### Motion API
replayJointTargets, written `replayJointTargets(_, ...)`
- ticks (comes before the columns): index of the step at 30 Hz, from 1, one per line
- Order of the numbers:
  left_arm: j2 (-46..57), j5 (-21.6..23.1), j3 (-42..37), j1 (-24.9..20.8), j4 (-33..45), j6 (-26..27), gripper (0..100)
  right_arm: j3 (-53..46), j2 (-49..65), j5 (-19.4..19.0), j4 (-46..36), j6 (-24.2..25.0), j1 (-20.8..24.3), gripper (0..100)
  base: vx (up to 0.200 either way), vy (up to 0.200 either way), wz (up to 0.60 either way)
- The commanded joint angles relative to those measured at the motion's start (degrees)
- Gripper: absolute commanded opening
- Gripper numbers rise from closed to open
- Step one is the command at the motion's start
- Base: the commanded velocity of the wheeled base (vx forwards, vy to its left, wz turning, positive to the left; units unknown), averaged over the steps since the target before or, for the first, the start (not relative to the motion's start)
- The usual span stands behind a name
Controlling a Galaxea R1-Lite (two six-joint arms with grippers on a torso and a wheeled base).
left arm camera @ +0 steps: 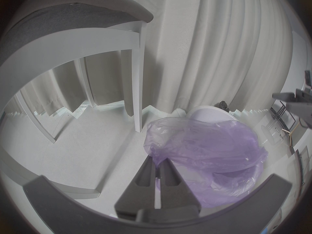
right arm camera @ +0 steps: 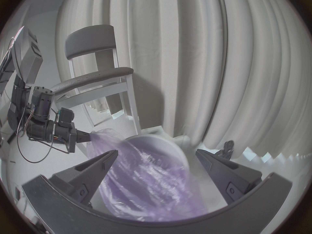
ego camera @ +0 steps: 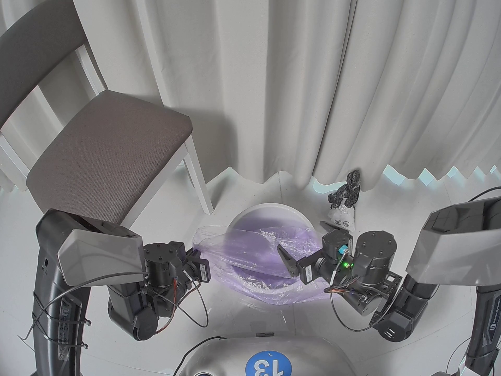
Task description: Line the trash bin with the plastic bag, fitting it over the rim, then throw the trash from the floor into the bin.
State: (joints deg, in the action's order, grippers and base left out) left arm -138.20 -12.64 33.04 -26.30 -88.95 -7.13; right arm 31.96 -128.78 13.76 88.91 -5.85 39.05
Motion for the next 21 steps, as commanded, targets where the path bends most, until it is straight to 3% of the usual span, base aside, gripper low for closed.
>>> replayJointTargets(1, -0.57, -0.10, 0.36, 0.10, -1.05, -0.08, 0, -1.73, -3.23, 0.74, 1.09, -2.41, 0.77, 100, 0.000, 0.000, 0.00)
replayJointTargets(9, -0.31, -0.10, 0.45, 0.28, -1.05, -0.08, 0, -2.96, -4.46, 1.53, 1.09, -3.90, 1.82, 100, 0.000, 0.000, 0.00)
replayJointTargets(13, -0.31, -0.10, 0.63, 0.19, -1.05, -0.08, 0, -1.91, -7.19, 4.17, 1.09, -3.82, 2.88, 100, 0.000, 0.000, 0.00)
replayJointTargets(21, -0.31, -0.19, 0.71, 0.19, -1.05, 0.01, 0, -0.32, -8.77, 4.52, 1.09, -3.82, 3.93, 100, 0.000, 0.000, 0.00)
